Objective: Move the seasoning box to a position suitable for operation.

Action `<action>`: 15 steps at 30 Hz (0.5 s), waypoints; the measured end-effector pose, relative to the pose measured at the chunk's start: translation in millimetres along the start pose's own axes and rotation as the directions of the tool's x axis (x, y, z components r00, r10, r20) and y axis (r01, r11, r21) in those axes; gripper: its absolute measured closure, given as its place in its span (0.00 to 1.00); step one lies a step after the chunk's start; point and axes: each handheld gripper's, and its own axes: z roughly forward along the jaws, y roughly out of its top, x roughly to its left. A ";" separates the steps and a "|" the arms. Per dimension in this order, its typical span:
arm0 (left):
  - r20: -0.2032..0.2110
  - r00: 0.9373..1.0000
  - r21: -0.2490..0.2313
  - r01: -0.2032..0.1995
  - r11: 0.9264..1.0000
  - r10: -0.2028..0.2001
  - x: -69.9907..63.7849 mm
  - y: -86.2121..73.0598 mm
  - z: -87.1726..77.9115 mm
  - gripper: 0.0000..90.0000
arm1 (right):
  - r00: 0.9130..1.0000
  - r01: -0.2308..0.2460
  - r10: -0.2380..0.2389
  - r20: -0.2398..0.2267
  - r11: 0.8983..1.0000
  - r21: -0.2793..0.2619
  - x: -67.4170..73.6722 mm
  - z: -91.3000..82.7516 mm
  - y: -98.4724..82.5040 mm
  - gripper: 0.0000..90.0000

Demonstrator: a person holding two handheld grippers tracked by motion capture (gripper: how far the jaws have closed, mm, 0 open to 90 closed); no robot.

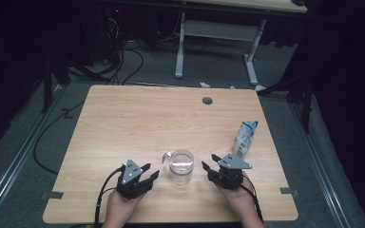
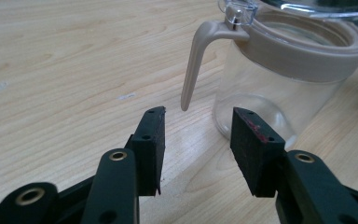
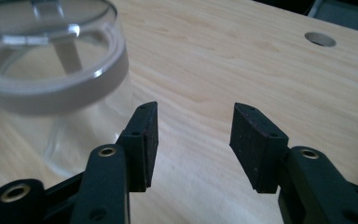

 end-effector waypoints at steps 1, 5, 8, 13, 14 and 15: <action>-0.003 1.000 0.002 0.010 1.000 -0.010 1.1 0.1 -0.8 0.62 | 1.000 0.003 -0.003 0.006 1.000 0.001 0.3 1.7 3.1 0.60; -0.040 0.999 -0.007 0.003 1.000 -0.003 4.2 0.5 -2.5 0.62 | 0.999 -0.036 0.036 0.002 0.999 -0.030 -2.0 4.7 3.9 0.65; -0.024 0.999 -0.018 0.023 1.000 -0.023 5.2 4.9 -2.9 0.64 | 0.999 -0.041 0.041 -0.014 0.999 -0.029 -1.2 3.8 2.5 0.68; -0.028 0.999 -0.047 0.020 0.999 -0.021 3.5 11.1 -1.4 0.66 | 0.999 -0.036 0.035 -0.035 0.999 -0.029 -1.5 -0.6 -3.1 0.71; -0.035 0.999 -0.057 0.023 0.998 -0.025 3.2 11.9 -1.5 0.66 | 0.998 -0.038 0.037 -0.042 0.999 -0.024 -2.6 -0.9 -4.5 0.72; -0.027 0.999 -0.068 0.035 0.997 -0.037 3.6 13.5 -1.4 0.67 | 0.998 -0.041 0.040 -0.044 0.999 -0.022 -3.0 -1.0 -5.3 0.72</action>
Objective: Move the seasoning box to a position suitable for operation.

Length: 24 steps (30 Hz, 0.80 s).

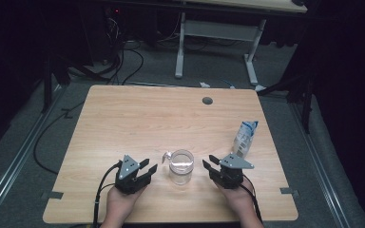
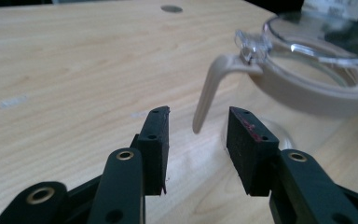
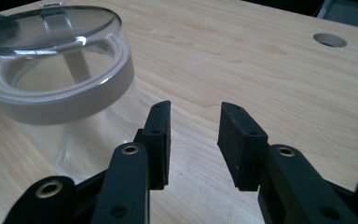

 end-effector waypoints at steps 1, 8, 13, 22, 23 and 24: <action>0.007 1.000 -0.002 0.011 1.000 -0.011 0.5 1.7 0.5 0.68 | 1.000 -0.003 0.003 -0.001 1.000 0.003 -0.1 -0.5 -1.0 0.73; -0.001 1.000 -0.005 -0.004 1.000 0.004 -3.3 17.0 2.9 0.73 | 1.000 -0.003 0.003 -0.015 1.000 -0.010 0.4 -5.1 0.7 0.72; -0.005 1.000 0.002 -0.022 1.000 0.022 -7.1 29.0 5.8 0.79 | 1.000 0.013 -0.013 -0.001 1.000 -0.024 2.3 -8.0 1.7 0.71; -0.014 1.000 -0.007 -0.021 1.000 0.021 -13.2 43.0 15.5 0.88 | 1.000 0.024 -0.024 -0.007 1.000 -0.021 4.0 -7.0 0.4 0.75; -0.010 1.000 -0.008 -0.021 1.000 0.021 -13.2 44.0 16.4 0.91 | 1.000 0.025 -0.025 -0.009 1.000 -0.019 4.4 -6.8 0.2 0.75; -0.015 1.000 -0.017 -0.018 1.000 0.018 -13.5 44.7 17.0 0.91 | 1.000 0.027 -0.028 -0.012 0.999 -0.017 4.7 -6.5 0.2 0.75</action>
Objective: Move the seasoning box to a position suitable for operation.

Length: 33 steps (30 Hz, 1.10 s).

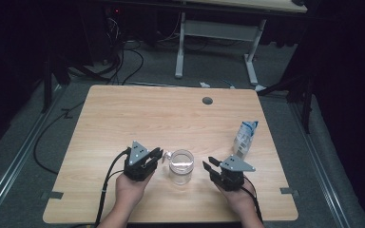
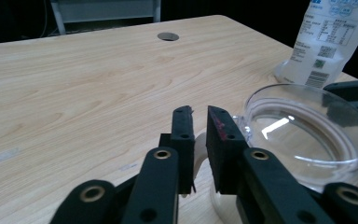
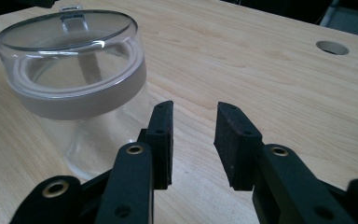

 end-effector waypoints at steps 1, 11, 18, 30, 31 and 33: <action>0.000 1.000 -0.004 0.001 1.000 -0.001 -0.1 0.6 0.3 0.92 | 1.000 -0.002 0.002 -0.004 1.000 0.001 0.4 0.4 0.0 0.75; -0.002 1.000 0.003 -0.017 1.000 0.017 -6.8 8.6 8.6 1.00 | 1.000 0.017 -0.017 -0.025 1.000 -0.009 4.2 2.7 7.7 0.77; -0.002 1.000 0.017 -0.020 1.000 0.020 -10.8 12.6 12.5 1.00 | 0.999 0.023 -0.024 -0.038 1.000 -0.014 6.3 4.9 11.3 0.90; -0.010 0.999 0.024 -0.034 0.999 0.034 -14.7 11.1 15.5 1.00 | 0.997 0.054 -0.054 -0.048 0.999 0.000 14.5 5.9 9.9 0.98; -0.010 0.999 0.023 -0.034 0.999 0.034 -14.7 11.0 15.4 1.00 | 0.997 0.054 -0.054 -0.050 0.999 -0.002 14.4 5.8 9.9 0.97; -0.009 0.999 0.021 -0.036 0.999 0.036 -15.2 10.5 15.1 1.00 | 0.997 0.054 -0.054 -0.049 0.999 -0.005 14.1 5.4 10.1 0.97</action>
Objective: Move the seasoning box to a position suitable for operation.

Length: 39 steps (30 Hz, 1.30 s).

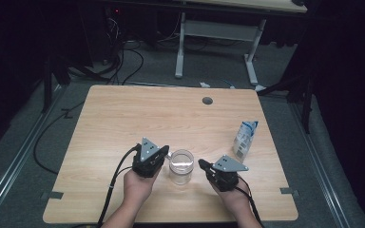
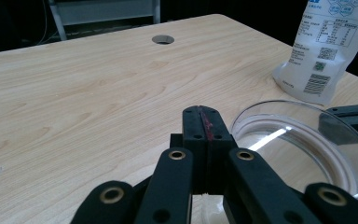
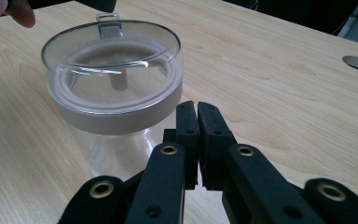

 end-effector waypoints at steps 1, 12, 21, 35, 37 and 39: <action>0.000 1.000 0.000 0.000 1.000 0.000 -0.2 -0.1 -0.1 1.00 | 1.000 0.000 0.000 0.000 1.000 0.001 -0.1 -0.4 0.1 0.97; -0.011 1.000 -0.012 -0.011 1.000 0.011 -1.9 -2.6 -1.4 1.00 | 1.000 0.007 -0.007 -0.008 1.000 -0.001 1.4 -1.3 0.2 0.98; -0.011 1.000 -0.017 -0.011 1.000 0.011 -1.9 -3.4 -1.6 1.00 | 1.000 0.013 -0.013 -0.018 1.000 0.002 2.3 -1.3 0.0 0.99; -0.008 1.000 -0.019 -0.017 1.000 0.017 -3.5 -4.2 -2.9 1.00 | 0.999 0.026 -0.026 -0.023 1.000 0.004 3.3 -1.2 -0.5 1.00; -0.008 1.000 -0.020 -0.014 1.000 0.014 -3.3 -4.4 -2.8 1.00 | 0.999 0.025 -0.025 -0.024 1.000 0.003 3.5 -1.3 -0.5 1.00; -0.009 1.000 -0.020 -0.015 1.000 0.014 -3.3 -4.6 -2.7 1.00 | 0.999 0.026 -0.026 -0.023 1.000 0.003 3.5 -1.6 -0.5 1.00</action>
